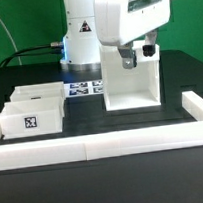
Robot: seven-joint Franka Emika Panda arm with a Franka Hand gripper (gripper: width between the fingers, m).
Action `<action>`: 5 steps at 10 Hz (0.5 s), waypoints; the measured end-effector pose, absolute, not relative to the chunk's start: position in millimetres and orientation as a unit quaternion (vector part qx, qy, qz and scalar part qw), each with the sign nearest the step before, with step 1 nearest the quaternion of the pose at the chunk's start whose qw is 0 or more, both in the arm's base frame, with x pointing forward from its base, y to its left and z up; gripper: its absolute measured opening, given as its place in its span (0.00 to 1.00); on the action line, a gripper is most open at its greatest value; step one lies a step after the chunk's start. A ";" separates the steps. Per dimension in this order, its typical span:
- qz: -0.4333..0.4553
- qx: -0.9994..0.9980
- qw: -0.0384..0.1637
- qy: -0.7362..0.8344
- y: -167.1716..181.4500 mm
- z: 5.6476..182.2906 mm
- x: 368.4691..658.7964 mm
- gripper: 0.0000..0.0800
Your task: Assemble drawer
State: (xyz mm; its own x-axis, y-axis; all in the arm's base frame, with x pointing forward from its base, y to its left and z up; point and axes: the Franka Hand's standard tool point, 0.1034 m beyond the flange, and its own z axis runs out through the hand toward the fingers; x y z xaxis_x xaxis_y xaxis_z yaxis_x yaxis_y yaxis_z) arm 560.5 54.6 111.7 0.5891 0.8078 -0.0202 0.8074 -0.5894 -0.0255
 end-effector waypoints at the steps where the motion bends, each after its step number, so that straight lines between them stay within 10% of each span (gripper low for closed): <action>1: 0.015 -0.891 0.007 -0.453 54.6 111.7 560.5 0.81; 5: 0.015 -0.892 0.007 -0.453 54.3 111.7 560.4 0.81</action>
Offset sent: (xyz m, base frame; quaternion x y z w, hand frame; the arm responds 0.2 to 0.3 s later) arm 0.0000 0.0000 0.0000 0.0000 0.0000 0.0000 1.0000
